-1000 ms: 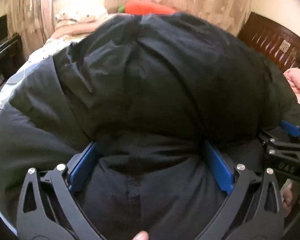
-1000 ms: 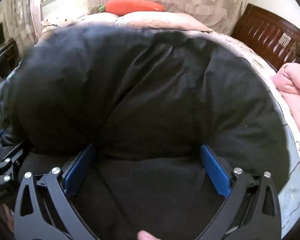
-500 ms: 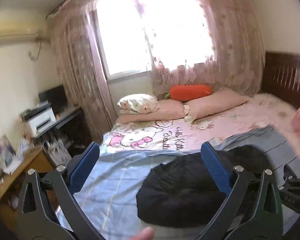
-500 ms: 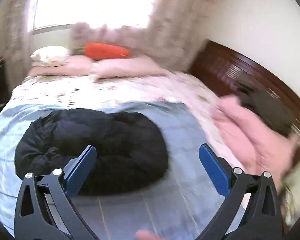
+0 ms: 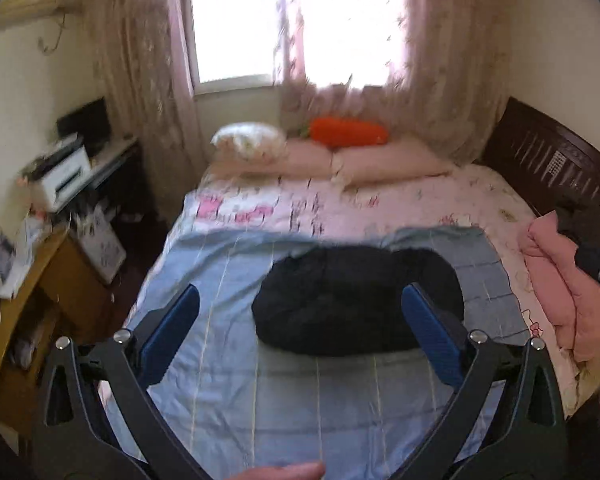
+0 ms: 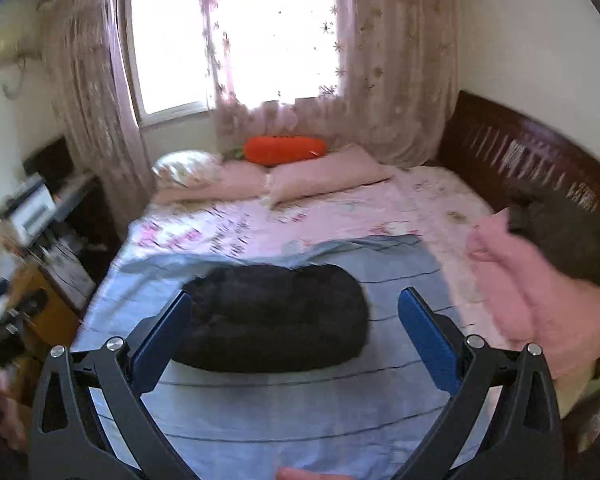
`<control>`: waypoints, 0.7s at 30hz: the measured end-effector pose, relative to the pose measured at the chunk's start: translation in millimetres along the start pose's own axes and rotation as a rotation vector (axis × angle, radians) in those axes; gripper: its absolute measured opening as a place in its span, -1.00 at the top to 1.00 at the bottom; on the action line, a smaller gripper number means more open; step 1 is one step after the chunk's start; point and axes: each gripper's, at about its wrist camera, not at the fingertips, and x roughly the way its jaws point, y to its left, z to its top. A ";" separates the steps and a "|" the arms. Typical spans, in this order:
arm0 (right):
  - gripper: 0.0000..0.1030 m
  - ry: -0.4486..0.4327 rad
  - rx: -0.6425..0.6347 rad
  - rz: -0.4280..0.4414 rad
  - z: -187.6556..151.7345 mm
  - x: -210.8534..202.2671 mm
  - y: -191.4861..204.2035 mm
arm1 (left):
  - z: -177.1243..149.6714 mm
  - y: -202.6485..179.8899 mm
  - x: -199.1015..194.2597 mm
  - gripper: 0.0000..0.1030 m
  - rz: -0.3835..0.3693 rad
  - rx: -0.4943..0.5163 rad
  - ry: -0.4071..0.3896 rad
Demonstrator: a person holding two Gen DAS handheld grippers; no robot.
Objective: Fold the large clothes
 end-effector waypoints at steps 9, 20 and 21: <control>-0.97 0.100 -0.034 0.040 -18.3 34.1 37.0 | -1.0 1.9 40.4 -0.96 -0.045 0.013 0.062; -0.97 0.150 -0.053 0.059 -0.3 67.9 56.8 | 15.6 7.2 63.9 -0.96 -0.032 0.022 0.058; -0.97 0.155 -0.063 0.056 -0.7 70.5 58.2 | 16.0 7.3 65.3 -0.96 -0.026 0.022 0.053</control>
